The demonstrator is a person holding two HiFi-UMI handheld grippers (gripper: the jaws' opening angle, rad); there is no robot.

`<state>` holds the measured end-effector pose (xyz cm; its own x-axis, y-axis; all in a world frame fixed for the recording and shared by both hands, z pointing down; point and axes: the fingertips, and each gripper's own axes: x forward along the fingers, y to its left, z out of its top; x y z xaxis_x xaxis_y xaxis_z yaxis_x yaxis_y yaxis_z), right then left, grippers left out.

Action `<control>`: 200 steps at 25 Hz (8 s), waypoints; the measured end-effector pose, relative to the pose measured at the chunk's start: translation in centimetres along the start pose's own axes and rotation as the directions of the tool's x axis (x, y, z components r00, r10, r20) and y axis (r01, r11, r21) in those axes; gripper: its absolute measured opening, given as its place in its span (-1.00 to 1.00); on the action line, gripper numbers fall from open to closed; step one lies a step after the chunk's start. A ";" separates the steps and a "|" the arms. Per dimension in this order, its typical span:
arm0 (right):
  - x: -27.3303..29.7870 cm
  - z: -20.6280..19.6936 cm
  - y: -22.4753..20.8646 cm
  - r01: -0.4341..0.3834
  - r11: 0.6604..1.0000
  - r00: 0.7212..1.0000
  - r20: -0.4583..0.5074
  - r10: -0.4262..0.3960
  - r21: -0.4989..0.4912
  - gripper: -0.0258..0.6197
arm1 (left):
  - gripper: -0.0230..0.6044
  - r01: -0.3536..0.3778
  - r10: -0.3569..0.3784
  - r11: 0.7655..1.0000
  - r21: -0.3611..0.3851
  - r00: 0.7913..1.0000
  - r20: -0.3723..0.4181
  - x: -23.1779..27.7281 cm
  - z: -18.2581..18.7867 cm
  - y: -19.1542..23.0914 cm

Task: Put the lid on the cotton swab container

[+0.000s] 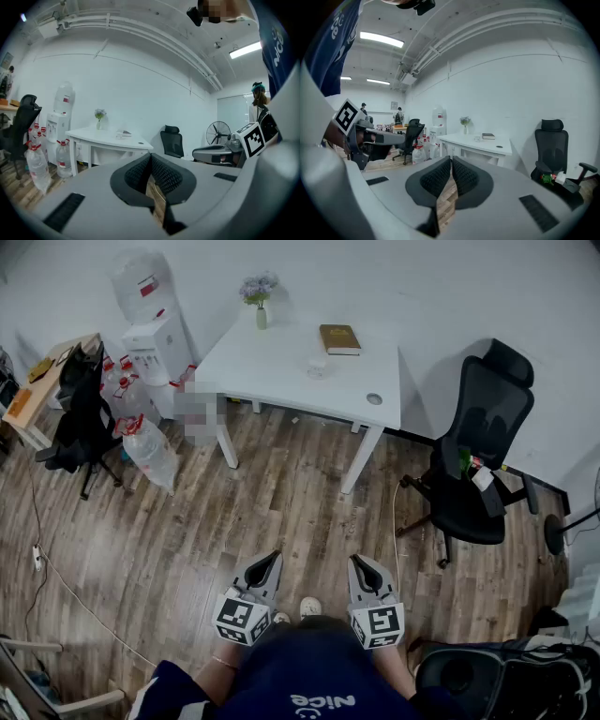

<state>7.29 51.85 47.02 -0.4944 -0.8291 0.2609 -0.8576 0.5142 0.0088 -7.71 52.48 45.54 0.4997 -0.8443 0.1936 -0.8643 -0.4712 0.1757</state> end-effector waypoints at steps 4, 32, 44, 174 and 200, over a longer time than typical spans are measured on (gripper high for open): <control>0.3 -0.3 -0.9 0.018 1.000 1.000 -0.005 -0.018 -0.020 -0.75 | -0.86 0.000 0.000 1.000 0.013 1.000 0.005 0.6 -0.3 -0.2; 3.8 -4.7 -9.1 0.007 0.996 0.997 -0.080 0.000 0.086 -0.74 | -0.86 0.011 -0.012 1.000 -0.011 0.999 -0.038 10.1 -3.0 -2.2; 14.0 -3.4 -11.9 0.060 0.990 0.991 -0.129 -0.043 0.128 -0.74 | -0.86 0.072 -0.072 0.997 -0.009 0.995 -0.073 18.9 -0.4 7.0; 77.8 14.2 -35.2 -0.502 0.757 0.755 -0.215 0.619 0.418 -0.70 | -0.04 0.649 -0.448 0.741 0.170 0.667 -0.595 75.2 4.8 38.8; 75.5 11.3 -32.2 -0.494 0.798 0.750 -0.294 0.592 0.347 -0.70 | -0.04 0.597 -0.434 0.791 0.134 0.703 -0.563 75.2 4.6 38.8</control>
<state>-4.06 -29.81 55.58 -0.8374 -0.2533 0.4844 -0.4890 0.7433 -0.4565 -3.94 -30.44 62.46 0.7589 -0.2449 0.6034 -0.3935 -0.9108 0.1251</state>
